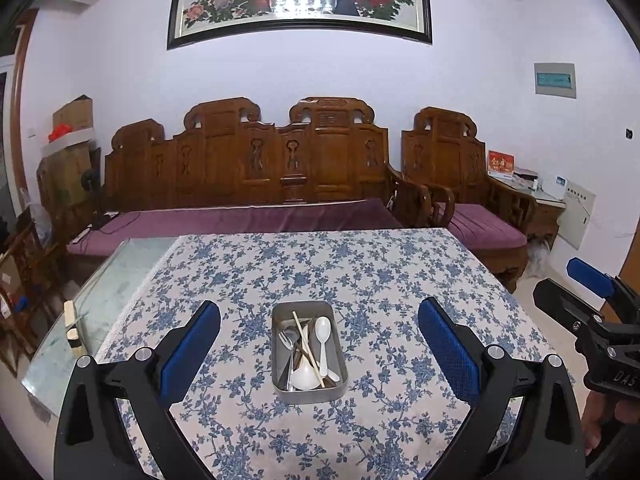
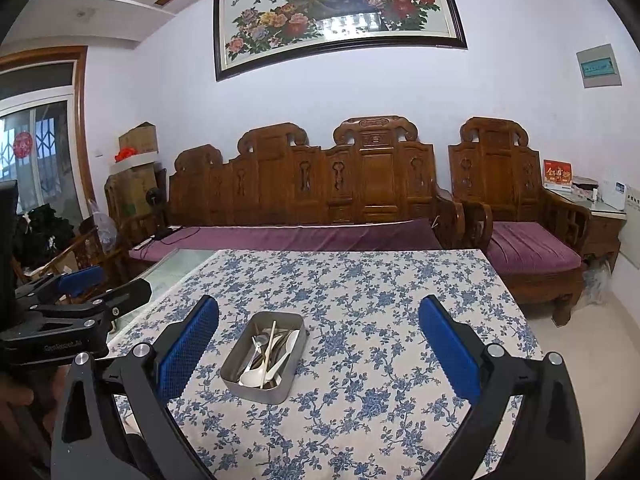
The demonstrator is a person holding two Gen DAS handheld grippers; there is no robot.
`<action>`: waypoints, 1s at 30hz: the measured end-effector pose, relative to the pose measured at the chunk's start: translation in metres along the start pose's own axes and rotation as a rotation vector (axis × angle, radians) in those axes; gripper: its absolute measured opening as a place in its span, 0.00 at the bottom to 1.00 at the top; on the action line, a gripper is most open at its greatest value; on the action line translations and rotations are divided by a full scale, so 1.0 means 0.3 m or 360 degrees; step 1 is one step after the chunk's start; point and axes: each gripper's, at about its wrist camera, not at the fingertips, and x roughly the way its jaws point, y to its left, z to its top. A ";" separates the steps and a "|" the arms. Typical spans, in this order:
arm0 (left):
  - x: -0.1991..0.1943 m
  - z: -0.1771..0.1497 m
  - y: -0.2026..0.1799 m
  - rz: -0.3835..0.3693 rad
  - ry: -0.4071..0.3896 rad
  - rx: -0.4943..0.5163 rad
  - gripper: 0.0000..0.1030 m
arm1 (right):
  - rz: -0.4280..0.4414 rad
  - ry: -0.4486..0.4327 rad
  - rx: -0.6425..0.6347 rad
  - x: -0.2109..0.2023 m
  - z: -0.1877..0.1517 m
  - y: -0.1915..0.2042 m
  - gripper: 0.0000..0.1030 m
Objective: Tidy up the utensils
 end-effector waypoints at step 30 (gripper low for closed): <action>-0.005 -0.006 -0.020 -0.0015 -0.0003 -0.0001 0.93 | -0.0003 0.0001 0.0002 0.002 -0.010 0.008 0.98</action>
